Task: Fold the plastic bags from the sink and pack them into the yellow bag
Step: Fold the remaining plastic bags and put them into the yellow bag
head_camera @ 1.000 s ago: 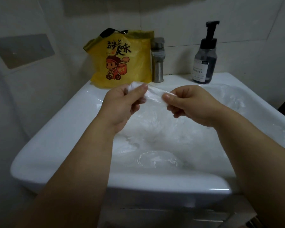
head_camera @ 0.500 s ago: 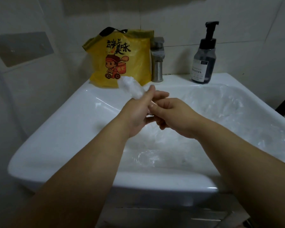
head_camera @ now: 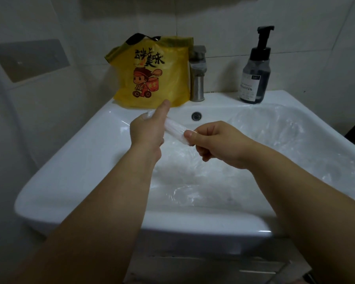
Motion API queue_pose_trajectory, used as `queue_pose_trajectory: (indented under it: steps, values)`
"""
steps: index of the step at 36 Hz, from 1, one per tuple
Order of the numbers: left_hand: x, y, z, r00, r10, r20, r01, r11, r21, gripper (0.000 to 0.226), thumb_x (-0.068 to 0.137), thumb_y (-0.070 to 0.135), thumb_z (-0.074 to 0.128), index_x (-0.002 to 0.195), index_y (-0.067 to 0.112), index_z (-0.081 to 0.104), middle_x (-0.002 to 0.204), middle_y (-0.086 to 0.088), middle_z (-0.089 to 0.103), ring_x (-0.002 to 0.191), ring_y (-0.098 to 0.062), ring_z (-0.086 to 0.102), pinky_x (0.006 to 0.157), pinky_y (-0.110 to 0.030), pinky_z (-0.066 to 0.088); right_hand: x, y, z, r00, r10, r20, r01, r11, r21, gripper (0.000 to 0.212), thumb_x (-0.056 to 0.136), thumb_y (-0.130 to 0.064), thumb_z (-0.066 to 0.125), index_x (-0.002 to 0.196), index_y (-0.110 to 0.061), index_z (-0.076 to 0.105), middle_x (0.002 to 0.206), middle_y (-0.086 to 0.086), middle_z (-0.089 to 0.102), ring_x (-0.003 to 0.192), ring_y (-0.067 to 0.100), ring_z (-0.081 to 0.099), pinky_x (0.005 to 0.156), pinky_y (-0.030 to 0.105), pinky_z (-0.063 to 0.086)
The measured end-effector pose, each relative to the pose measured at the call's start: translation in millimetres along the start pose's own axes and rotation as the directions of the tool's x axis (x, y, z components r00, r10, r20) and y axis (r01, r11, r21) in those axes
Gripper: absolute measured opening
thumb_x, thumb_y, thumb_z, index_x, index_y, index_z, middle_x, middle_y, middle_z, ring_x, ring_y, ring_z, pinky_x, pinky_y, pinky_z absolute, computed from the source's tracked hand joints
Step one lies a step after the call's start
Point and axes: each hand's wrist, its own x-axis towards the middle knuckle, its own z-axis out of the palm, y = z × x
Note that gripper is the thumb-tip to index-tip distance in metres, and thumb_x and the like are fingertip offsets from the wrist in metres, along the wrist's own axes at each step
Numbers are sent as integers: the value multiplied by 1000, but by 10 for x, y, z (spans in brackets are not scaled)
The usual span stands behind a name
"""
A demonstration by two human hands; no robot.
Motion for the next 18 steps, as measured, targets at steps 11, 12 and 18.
queue_pose_trajectory:
  steps: [11, 12, 18]
  values:
    - [-40, 43, -24, 994, -9, 106, 14, 999, -42, 49, 84, 64, 59, 98, 17, 60, 68, 2, 44, 60, -11, 41, 50, -22, 38, 40, 48, -66, 998, 19, -66, -11, 992, 126, 31, 94, -30, 57, 87, -1, 66, 65, 3, 51, 59, 12, 50, 62, 23, 53]
    - [-47, 32, -32, 993, 13, 118, -10, 1000, -26, 45, 84, 62, 61, 91, 17, 60, 69, 2, 46, 62, -12, 44, 52, -22, 40, 28, 59, -78, 997, 32, -69, -21, 989, 146, 29, 93, -29, 58, 86, -3, 66, 66, 3, 52, 58, 11, 50, 62, 23, 53]
    - [-77, 78, -122, 954, -1, 301, 36, 993, -109, 30, 85, 38, 71, 77, 12, 57, 52, 5, 46, 49, -5, 47, 53, -15, 48, -23, 14, -206, 993, 107, -42, -96, 972, 213, 26, 91, -26, 61, 79, -4, 65, 68, 5, 52, 60, 13, 52, 60, 23, 53]
